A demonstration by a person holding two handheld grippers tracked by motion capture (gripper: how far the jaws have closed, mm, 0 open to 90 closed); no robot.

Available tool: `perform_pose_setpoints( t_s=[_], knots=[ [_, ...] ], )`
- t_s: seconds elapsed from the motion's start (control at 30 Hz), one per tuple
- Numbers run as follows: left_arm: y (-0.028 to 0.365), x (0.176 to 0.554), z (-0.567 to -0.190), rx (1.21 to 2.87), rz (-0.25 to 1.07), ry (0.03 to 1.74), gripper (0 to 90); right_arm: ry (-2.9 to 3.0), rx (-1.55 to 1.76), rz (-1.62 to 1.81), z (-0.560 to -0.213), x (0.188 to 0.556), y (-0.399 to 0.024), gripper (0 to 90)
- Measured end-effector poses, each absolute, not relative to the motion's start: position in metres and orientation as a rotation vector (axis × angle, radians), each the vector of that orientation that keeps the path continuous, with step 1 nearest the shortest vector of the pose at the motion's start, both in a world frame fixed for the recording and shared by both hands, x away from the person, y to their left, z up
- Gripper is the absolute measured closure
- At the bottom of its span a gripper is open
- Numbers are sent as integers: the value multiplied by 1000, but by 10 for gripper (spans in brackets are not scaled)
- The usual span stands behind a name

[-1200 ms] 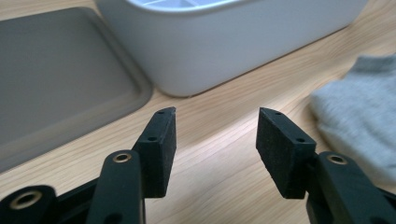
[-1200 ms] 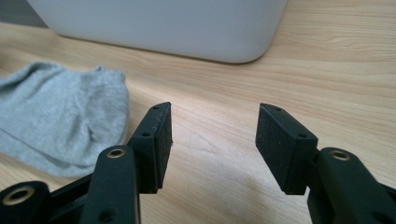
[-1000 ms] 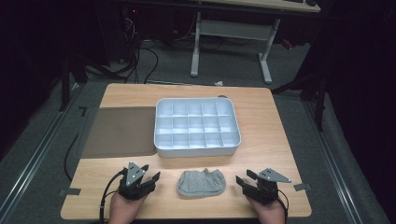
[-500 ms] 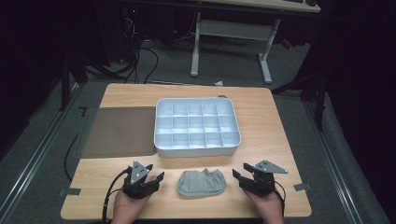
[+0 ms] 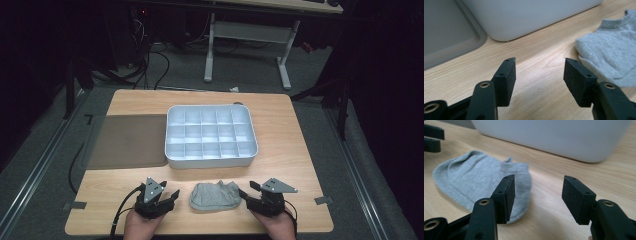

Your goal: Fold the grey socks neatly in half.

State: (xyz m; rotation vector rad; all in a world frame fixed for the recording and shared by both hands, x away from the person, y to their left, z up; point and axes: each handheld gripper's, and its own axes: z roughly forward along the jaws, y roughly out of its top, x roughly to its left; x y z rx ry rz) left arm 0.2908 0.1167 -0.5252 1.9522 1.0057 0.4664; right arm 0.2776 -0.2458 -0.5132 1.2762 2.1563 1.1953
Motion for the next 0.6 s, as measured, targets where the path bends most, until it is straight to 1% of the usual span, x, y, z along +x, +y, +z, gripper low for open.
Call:
perform_pose_setpoints(
  t_s=[0.17, 0.3, 0.4, 0.5, 0.53, 0.6],
  knots=[
    [111, 290, -525, 1957, 449, 966, 391, 2177, 1249, 1207, -512, 274, -236, 449],
    [99, 289, -526, 1977, 402, 920, 389, 2193, 1248, 1211, -512, 271, -232, 439],
    [87, 285, -525, 1975, 353, 883, 391, 2190, 1265, 1215, -511, 268, -232, 453],
    [81, 285, -525, 1971, 342, 873, 408, 2197, 1262, 1211, -512, 267, -232, 468],
    [76, 287, -526, 1963, 315, 883, 437, 2204, 1286, 1201, -514, 268, -232, 484],
    [70, 289, -527, 1985, 315, 883, 475, 2202, 1309, 1190, -516, 270, -234, 507]
  ],
)
